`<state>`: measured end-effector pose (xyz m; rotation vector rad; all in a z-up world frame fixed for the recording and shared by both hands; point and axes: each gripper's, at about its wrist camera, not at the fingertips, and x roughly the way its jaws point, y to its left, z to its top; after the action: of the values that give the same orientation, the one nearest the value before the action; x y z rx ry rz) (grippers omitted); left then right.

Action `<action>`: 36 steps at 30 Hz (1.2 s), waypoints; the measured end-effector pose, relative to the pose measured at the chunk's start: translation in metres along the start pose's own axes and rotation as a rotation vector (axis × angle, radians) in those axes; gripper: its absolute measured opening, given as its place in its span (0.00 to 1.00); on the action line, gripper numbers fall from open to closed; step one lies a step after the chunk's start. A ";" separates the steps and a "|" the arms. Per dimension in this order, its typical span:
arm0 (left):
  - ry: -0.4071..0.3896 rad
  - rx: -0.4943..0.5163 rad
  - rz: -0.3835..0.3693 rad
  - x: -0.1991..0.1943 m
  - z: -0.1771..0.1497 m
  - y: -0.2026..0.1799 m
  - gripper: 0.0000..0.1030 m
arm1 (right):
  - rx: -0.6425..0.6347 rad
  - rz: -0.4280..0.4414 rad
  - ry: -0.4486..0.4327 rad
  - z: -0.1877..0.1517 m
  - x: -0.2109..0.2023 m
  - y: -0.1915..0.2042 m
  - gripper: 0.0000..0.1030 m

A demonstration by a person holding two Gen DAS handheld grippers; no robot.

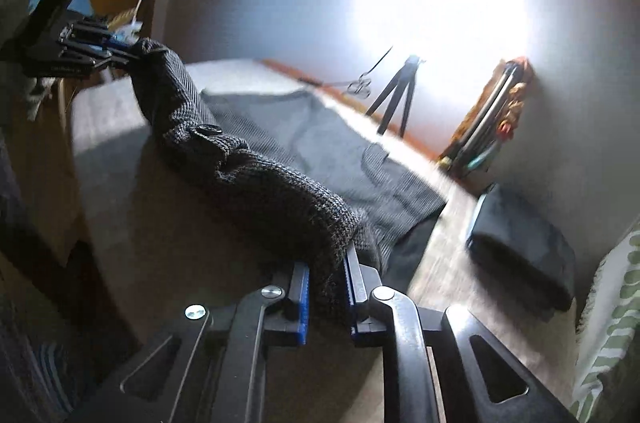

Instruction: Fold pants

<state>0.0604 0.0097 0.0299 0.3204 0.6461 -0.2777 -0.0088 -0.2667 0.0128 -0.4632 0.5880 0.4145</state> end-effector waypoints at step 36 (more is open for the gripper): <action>0.243 -0.071 0.107 0.293 0.130 0.049 0.13 | 0.355 -0.060 0.188 0.073 0.251 -0.145 0.08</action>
<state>0.3720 -0.0387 -0.0459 0.3217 0.8727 -0.1133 0.2837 -0.2879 -0.0437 -0.1790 0.8105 0.2028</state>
